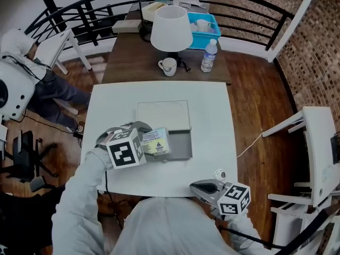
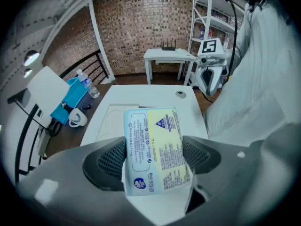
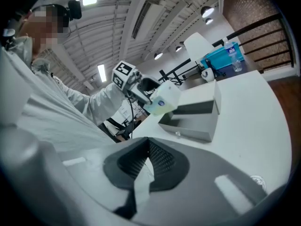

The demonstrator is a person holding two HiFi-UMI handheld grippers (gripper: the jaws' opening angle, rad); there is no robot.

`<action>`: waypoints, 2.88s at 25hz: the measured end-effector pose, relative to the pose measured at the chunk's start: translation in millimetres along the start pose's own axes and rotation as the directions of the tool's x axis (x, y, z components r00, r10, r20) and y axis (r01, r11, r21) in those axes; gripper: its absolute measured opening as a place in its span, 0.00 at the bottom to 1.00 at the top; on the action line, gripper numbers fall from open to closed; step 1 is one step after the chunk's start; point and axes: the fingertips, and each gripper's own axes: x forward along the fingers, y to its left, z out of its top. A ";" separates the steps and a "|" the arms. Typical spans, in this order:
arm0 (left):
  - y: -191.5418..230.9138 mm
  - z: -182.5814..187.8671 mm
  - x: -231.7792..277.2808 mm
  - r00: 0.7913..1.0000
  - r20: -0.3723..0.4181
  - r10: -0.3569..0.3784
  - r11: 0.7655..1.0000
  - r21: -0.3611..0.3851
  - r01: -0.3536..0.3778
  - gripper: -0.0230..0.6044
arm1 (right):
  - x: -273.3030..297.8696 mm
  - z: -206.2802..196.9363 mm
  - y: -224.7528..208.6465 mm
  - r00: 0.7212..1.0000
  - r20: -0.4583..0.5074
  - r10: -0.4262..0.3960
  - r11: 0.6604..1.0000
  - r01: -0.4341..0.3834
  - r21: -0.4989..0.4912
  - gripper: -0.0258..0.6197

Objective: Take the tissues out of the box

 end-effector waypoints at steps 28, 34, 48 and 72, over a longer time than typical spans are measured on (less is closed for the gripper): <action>-13.2 -210.0 18.3 0.996 -0.028 0.088 0.894 -0.439 -0.092 0.67 | 58.8 15.6 30.8 0.991 -0.122 0.061 0.995 -0.070 -0.073 0.04; 3.6 -176.9 -41.0 0.969 0.049 0.241 0.896 -0.395 -0.202 0.63 | 59.1 18.2 31.3 0.991 -0.114 0.075 0.993 -0.084 -0.078 0.04; -92.3 -60.5 -99.4 0.672 0.682 0.287 0.875 -0.472 0.106 0.06 | 65.8 48.5 39.3 0.995 -0.035 0.088 0.989 -0.092 -0.116 0.04; -93.7 -64.1 -85.3 0.728 0.627 0.278 0.881 -0.467 0.066 0.06 | 60.3 43.2 39.6 0.997 -0.068 0.040 0.983 -0.052 -0.175 0.04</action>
